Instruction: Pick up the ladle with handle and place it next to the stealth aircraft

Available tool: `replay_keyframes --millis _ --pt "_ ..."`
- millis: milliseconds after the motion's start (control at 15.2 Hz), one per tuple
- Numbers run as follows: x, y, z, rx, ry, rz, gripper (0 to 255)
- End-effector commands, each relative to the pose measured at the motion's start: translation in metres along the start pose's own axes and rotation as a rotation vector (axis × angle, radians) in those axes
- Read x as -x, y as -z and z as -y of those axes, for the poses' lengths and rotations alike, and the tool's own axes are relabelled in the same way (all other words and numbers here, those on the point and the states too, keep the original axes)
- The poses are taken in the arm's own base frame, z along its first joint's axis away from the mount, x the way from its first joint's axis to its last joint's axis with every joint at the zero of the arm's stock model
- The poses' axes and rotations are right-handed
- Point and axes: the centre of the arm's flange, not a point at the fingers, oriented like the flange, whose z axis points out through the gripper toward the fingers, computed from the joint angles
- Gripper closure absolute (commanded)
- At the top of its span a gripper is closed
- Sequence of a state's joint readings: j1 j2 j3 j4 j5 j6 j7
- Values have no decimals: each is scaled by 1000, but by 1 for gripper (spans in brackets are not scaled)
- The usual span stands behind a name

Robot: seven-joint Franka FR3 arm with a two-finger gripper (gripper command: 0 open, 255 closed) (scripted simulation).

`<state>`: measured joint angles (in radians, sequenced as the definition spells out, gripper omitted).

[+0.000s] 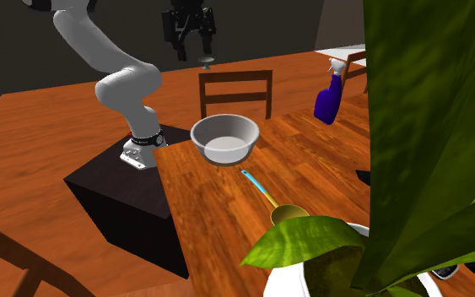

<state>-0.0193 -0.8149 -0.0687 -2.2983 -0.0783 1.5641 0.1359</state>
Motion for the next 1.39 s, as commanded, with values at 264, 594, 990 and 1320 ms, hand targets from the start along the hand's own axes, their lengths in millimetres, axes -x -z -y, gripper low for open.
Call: replay_keyframes --millis 264,594,990,1320 --pt "-40 -36 4 26 -67 7 0" --pt "-89 -81 4 58 -151 15 0" --pt "-148 -136 -3 96 -252 25 0" --pt "-196 -182 -15 128 -337 34 0"
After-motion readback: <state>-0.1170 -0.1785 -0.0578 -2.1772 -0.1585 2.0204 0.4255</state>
